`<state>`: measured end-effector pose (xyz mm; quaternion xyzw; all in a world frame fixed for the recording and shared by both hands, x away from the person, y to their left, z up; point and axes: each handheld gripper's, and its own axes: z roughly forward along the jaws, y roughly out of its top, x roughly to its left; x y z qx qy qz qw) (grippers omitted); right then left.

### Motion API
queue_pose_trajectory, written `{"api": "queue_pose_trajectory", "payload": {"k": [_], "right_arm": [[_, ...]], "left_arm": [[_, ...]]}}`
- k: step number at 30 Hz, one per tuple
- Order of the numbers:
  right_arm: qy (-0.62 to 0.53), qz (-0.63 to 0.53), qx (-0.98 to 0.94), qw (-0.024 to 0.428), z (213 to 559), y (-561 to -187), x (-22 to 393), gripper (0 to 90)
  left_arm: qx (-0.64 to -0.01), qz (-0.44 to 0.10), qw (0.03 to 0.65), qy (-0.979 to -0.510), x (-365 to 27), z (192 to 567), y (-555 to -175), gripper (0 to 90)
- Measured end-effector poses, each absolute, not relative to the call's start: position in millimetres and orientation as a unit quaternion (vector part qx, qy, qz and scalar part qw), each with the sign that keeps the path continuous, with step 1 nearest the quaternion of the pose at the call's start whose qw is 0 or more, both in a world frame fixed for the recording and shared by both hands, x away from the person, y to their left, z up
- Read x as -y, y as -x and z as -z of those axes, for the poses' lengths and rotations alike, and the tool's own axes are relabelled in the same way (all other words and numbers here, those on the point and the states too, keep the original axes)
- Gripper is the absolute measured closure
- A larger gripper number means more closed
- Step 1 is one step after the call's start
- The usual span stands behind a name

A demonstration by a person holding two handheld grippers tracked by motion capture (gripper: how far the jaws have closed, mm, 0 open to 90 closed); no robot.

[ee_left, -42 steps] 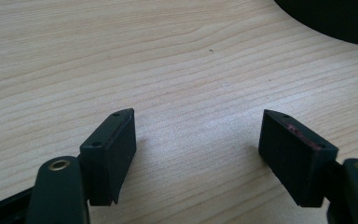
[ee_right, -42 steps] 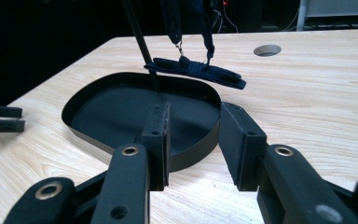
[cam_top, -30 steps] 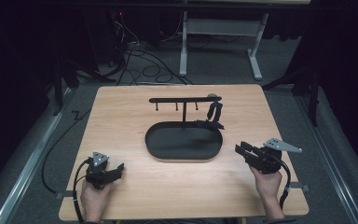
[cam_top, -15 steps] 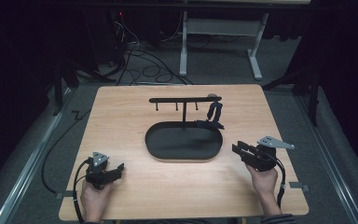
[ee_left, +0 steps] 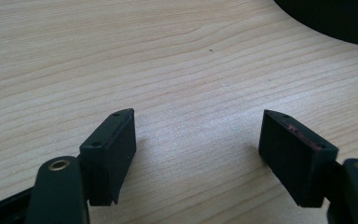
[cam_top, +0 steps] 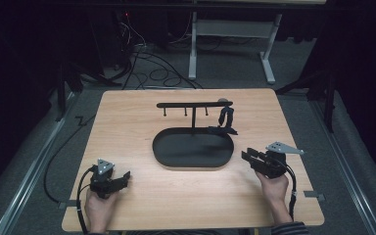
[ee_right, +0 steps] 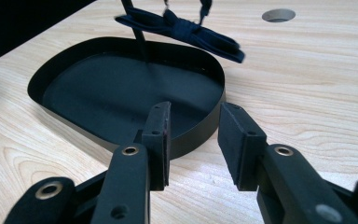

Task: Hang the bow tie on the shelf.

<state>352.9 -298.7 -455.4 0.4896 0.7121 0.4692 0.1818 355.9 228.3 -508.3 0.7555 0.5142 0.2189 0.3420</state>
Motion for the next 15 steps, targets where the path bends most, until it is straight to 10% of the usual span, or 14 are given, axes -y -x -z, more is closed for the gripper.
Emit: {"api": "queue_pose_trajectory", "payload": {"k": [15], "right_arm": [[-0.499,-0.450,-0.720,0.176,469,-361,296,65.8]], "left_arm": [[-0.514,-0.219,0.342,-0.756,-228,508,-356,27.8]]}}
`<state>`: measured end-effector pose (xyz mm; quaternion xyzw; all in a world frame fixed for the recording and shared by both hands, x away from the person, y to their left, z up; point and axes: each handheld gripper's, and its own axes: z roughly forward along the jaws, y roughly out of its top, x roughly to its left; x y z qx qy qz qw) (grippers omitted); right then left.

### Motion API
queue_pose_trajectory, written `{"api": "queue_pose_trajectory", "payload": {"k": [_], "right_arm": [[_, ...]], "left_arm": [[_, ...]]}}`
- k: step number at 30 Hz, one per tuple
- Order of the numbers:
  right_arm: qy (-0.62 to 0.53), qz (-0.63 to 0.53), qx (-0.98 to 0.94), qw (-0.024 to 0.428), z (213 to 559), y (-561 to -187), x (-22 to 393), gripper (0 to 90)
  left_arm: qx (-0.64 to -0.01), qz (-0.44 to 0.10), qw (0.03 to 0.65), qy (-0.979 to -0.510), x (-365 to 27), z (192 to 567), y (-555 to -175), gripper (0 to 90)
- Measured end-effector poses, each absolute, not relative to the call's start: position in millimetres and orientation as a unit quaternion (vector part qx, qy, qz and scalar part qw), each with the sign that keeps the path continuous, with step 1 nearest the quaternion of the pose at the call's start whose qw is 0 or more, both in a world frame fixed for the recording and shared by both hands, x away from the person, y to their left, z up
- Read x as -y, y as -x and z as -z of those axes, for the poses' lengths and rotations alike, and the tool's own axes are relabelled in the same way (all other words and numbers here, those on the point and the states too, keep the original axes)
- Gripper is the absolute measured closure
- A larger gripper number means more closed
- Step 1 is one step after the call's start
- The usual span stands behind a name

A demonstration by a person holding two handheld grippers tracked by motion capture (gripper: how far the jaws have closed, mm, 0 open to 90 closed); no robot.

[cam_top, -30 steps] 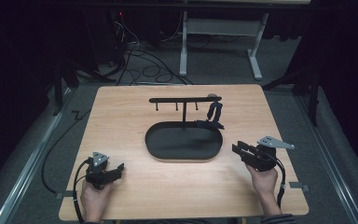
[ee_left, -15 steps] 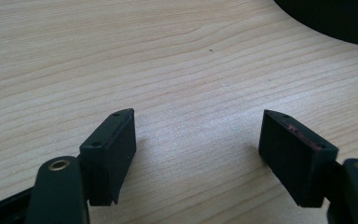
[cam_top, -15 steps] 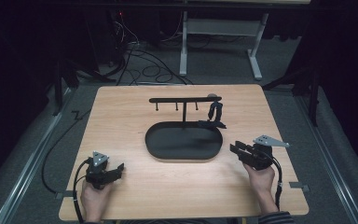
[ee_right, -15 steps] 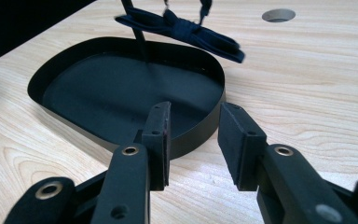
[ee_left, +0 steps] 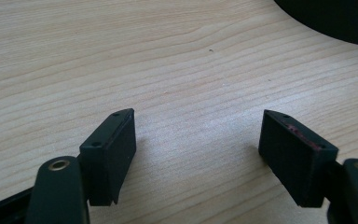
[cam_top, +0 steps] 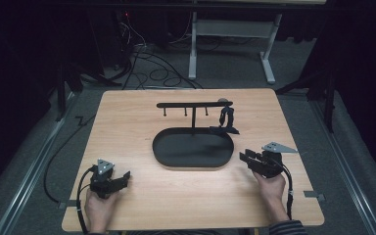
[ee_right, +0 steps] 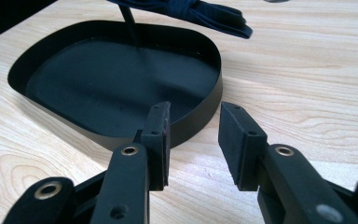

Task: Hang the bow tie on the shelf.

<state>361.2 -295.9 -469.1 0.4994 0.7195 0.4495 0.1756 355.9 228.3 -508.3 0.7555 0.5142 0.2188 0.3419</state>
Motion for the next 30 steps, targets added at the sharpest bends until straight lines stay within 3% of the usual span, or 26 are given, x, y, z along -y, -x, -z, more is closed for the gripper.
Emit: {"api": "queue_pose_trajectory", "payload": {"k": [30], "right_arm": [[-0.502,-0.389,-0.748,0.194,488,-369,281,61.2]], "left_arm": [[-0.514,-0.219,0.342,-0.756,-228,508,-356,27.8]]}}
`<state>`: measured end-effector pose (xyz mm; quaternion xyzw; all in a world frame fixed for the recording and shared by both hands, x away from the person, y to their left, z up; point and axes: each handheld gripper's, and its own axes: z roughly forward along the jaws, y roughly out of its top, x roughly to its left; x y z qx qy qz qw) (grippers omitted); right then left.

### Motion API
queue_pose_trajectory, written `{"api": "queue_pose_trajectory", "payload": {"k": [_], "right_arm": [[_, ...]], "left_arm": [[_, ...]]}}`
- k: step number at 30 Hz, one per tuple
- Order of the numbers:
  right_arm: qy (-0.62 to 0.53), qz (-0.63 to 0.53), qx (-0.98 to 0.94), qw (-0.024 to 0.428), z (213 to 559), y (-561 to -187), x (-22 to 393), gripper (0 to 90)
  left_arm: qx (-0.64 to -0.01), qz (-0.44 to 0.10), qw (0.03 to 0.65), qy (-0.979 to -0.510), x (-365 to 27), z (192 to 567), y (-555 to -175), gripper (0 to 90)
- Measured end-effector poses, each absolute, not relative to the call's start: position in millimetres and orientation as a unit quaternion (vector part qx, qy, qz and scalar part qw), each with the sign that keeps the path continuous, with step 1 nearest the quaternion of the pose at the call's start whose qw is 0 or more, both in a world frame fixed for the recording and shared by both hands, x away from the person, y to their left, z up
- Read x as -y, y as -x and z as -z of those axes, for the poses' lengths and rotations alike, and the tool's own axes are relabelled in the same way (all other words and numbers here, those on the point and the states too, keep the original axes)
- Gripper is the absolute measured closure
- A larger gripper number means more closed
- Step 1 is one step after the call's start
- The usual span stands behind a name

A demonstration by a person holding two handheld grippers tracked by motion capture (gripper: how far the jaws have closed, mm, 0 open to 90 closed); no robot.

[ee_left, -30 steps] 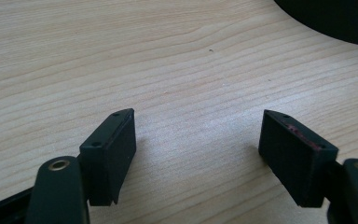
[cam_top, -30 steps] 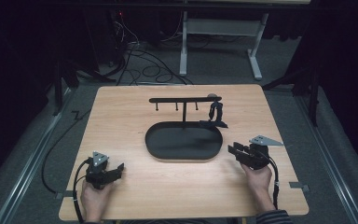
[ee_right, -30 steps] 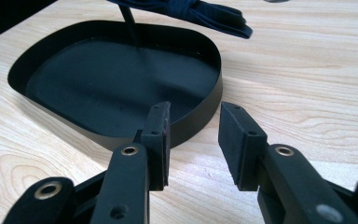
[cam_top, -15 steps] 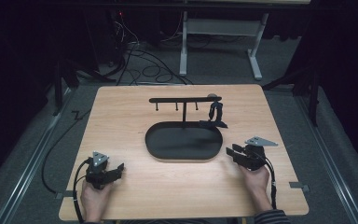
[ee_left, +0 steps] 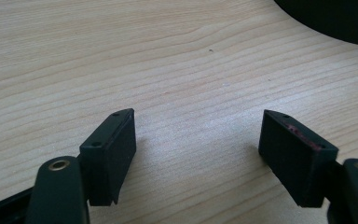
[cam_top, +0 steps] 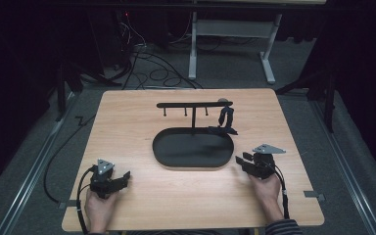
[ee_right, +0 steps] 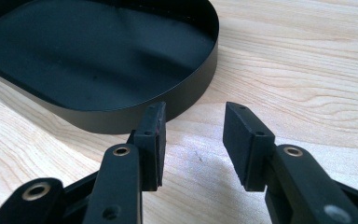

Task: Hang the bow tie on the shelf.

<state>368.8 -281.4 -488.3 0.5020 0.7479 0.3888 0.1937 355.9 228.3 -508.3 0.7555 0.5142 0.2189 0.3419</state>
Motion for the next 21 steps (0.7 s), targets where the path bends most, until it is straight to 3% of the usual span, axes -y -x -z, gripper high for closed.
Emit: {"api": "queue_pose_trajectory", "payload": {"k": [16,21], "right_arm": [[-0.492,-0.347,-0.767,0.220,498,-370,272,56.7],[-0.496,-0.328,-0.770,0.230,502,-370,270,49.2]], "left_arm": [[-0.514,-0.219,0.342,-0.756,-228,508,-356,27.8],[-0.514,-0.219,0.342,-0.756,-228,508,-356,27.7]]}}
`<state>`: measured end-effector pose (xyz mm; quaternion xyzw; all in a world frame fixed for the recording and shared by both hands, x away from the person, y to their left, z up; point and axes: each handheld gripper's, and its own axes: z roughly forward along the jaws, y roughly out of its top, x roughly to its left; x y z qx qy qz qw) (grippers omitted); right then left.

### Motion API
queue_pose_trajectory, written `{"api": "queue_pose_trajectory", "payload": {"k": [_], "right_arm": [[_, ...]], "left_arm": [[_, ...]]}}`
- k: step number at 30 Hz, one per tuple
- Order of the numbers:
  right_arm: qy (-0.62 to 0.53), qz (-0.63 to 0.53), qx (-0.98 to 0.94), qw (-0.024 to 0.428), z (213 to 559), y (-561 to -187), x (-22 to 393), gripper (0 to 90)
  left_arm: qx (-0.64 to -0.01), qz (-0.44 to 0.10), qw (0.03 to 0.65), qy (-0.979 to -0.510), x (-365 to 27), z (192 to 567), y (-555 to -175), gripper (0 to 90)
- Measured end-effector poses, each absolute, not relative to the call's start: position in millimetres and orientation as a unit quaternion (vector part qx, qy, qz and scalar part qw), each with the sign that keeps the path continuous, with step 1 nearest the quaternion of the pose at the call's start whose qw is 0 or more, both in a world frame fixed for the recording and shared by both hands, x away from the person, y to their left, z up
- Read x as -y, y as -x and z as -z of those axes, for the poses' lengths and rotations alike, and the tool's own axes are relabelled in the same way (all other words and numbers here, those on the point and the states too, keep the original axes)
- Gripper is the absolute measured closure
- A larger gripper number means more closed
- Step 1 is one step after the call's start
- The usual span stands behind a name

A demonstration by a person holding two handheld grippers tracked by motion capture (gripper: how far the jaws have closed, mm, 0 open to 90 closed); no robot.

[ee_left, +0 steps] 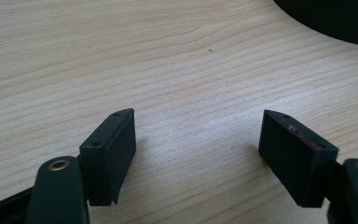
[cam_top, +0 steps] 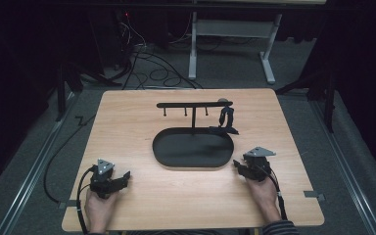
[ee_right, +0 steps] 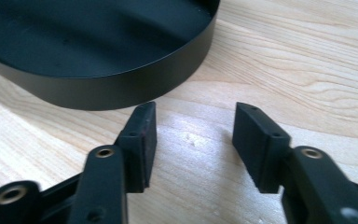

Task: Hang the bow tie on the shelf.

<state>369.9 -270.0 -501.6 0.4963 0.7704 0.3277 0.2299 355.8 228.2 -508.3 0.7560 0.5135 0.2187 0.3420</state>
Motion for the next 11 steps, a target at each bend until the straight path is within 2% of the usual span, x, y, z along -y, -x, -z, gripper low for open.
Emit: {"api": "queue_pose_trajectory", "payload": {"k": [2,11], "right_arm": [[-0.503,-0.329,-0.767,0.226,501.9,-371.2,271.8,46.5],[-0.503,-0.329,-0.767,0.224,502.0,-371.4,271.9,46.0]], "left_arm": [[-0.513,-0.218,0.342,-0.756,-228.2,508.3,-355.8,27.7],[-0.513,-0.217,0.344,-0.756,-228.5,508.4,-355.7,27.7]]}}
